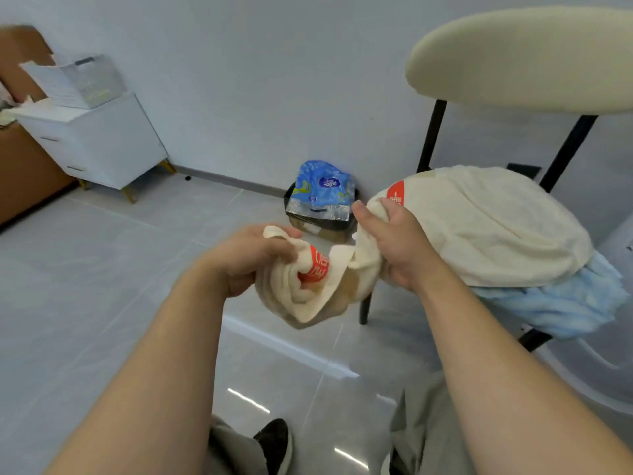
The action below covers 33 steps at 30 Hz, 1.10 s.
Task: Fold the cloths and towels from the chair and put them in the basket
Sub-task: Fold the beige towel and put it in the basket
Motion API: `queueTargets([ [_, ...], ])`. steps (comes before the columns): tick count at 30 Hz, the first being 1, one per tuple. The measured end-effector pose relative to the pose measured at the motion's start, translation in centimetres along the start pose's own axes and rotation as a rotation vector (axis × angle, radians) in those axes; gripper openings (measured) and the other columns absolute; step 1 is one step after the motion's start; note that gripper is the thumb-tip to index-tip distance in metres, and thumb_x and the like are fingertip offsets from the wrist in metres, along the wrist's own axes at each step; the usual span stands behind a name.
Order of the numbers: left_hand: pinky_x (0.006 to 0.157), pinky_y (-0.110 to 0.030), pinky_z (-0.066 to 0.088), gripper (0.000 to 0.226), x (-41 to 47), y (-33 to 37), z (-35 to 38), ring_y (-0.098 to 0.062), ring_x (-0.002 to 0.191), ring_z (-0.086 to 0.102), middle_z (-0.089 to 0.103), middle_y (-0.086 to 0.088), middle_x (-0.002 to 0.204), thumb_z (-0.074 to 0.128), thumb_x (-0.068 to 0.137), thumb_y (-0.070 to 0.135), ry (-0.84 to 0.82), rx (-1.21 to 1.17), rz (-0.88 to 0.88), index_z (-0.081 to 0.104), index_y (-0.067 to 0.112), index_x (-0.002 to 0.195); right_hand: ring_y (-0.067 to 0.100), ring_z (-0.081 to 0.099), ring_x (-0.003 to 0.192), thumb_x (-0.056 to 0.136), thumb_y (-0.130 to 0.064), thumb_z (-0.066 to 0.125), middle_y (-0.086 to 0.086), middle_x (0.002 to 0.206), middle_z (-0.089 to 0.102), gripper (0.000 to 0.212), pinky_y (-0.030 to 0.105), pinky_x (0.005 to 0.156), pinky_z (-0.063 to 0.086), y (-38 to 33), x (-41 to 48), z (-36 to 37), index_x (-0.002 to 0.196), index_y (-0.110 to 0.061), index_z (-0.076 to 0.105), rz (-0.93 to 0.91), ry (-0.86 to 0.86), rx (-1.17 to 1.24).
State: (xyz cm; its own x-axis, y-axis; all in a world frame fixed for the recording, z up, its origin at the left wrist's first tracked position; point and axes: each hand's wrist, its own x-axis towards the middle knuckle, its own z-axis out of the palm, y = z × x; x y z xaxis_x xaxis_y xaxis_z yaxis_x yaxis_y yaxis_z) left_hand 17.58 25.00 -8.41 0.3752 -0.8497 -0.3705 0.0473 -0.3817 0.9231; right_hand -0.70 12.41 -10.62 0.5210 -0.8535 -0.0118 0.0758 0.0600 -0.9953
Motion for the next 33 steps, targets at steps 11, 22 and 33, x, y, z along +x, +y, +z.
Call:
queueTargets([
  [11,0.089,-0.034,0.046,0.047,6.7,-6.0,-3.3,-0.024,0.113,0.056,0.058,-0.001,0.122,0.046,0.094,0.008,0.432,0.539,0.075,0.050,0.025,0.138,0.020,0.057,0.084,0.099,-0.020,0.060,0.009,0.087,0.060,0.012,0.031,0.070,0.046,4.3,3.0,3.7,0.089,-0.017,0.055,0.232,-0.248,-0.096],
  [22,0.077,-0.030,0.050,0.044,7.5,-6.5,-4.2,-0.018,0.092,0.063,0.072,0.003,0.097,0.046,0.082,0.001,0.441,0.660,0.182,0.071,0.029,0.105,0.002,0.042,0.062,0.101,-0.040,0.052,-0.010,0.072,0.048,0.025,0.018,0.057,0.035,6.0,4.0,5.6,0.085,-0.022,0.048,0.047,-0.321,-0.639],
  [33,0.064,-0.030,0.046,0.024,6.0,-8.7,-4.6,-0.014,0.082,0.061,0.067,0.009,0.084,0.051,0.081,0.020,0.415,0.771,0.290,0.070,0.027,0.095,0.001,0.039,0.048,0.082,-0.028,0.079,-0.015,0.047,0.043,0.045,0.019,0.050,0.032,5.3,3.9,6.3,0.047,-0.027,0.050,0.167,-0.565,-0.662],
])
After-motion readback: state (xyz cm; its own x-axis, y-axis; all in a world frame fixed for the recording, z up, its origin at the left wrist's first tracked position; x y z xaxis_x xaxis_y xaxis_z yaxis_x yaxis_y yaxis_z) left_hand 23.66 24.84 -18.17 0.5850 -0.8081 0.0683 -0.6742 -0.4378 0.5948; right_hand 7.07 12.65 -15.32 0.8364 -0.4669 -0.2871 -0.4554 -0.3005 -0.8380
